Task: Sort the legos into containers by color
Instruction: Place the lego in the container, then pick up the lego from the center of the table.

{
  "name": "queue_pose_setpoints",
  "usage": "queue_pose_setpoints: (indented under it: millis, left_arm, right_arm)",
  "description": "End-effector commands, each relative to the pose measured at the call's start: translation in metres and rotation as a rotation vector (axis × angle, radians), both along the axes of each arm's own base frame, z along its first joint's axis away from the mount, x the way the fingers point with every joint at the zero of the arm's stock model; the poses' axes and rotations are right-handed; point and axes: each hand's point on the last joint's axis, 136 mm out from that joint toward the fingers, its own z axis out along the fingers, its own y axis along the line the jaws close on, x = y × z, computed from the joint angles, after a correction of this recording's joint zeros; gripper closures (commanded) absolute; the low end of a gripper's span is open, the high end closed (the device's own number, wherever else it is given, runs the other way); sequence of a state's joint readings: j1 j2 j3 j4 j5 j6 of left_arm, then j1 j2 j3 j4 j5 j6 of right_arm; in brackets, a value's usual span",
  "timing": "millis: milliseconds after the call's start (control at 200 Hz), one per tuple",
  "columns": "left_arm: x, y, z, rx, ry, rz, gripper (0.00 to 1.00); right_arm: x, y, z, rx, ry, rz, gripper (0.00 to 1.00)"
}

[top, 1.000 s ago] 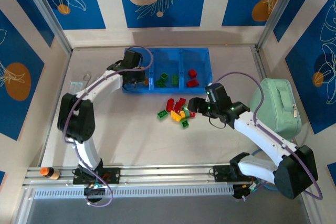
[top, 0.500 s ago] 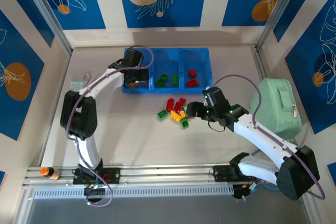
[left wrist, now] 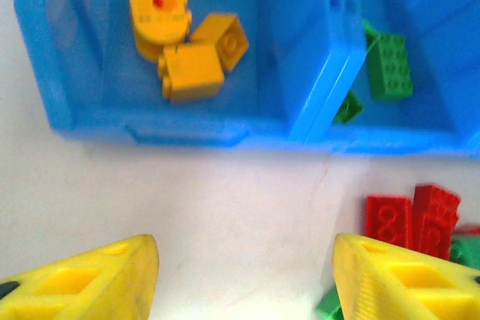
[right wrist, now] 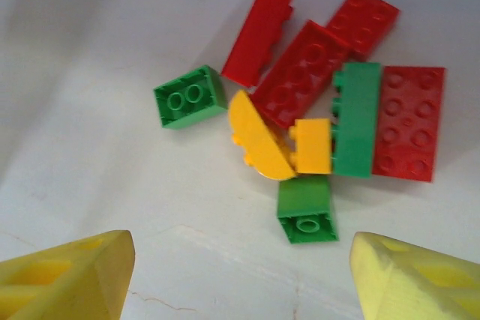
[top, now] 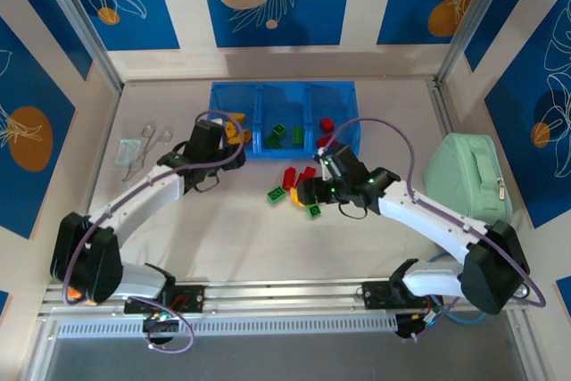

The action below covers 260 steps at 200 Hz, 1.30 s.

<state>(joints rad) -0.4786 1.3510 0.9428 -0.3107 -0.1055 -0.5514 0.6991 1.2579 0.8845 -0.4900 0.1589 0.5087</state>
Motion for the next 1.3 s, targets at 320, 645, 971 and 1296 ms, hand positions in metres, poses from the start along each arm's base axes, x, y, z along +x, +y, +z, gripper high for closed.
queue_pose_setpoints:
  millis: [320, 645, 971, 1296]
  left_arm:
    - [-0.063, 0.032, -0.037, -0.002, 0.036, 0.062, 0.37]
    - [-0.093, 0.052, -0.058, 0.006, 0.064, 0.096, 0.37]
    - [-0.102, 0.058, -0.063, 0.001, 0.062, 0.108, 0.37]
    - [-0.104, 0.06, -0.065, 0.01, 0.06, 0.108, 0.37]
  right_arm:
    - [0.009, 0.036, -0.026, -0.3, 0.003, 0.222, 0.42]
    - [0.022, 0.035, -0.062, -0.536, 0.026, 0.243, 0.47]
    - [0.028, 0.035, -0.084, -0.639, 0.045, 0.266, 0.49]
    - [0.016, 0.042, -0.102, -0.678, 0.084, 0.299, 0.52]
